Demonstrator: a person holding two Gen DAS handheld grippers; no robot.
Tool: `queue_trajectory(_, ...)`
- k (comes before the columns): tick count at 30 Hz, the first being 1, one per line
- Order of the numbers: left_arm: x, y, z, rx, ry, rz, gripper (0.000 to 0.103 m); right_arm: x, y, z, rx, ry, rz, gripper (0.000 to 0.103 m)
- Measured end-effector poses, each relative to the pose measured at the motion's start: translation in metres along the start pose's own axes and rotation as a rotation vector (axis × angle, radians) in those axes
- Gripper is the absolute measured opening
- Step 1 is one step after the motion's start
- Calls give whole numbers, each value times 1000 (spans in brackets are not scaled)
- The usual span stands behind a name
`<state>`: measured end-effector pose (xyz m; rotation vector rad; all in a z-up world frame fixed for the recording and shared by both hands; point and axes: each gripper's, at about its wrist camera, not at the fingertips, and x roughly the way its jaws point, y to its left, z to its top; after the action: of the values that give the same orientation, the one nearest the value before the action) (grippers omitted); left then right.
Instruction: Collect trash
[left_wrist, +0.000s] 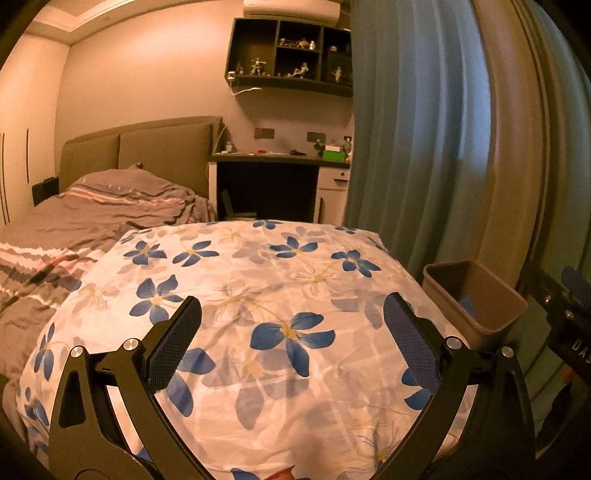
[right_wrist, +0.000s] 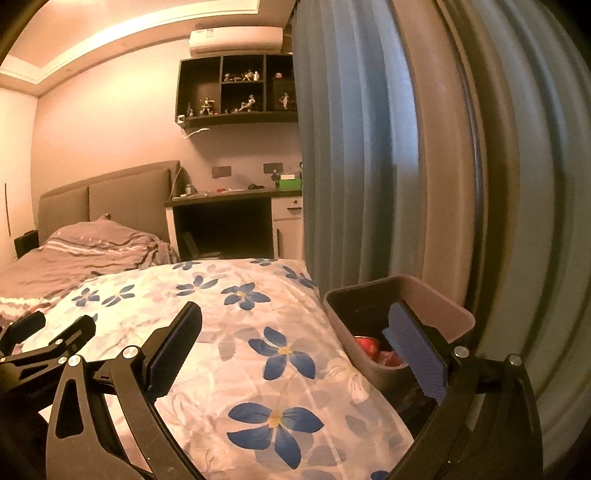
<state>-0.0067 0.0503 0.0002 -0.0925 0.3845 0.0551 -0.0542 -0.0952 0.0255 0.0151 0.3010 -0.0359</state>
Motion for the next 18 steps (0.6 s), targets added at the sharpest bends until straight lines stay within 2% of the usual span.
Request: queue_trajectory(18, 1, -2, 2, -7, 3, 0, 97, -2, 5, -1, 1, 2, 3, 97)
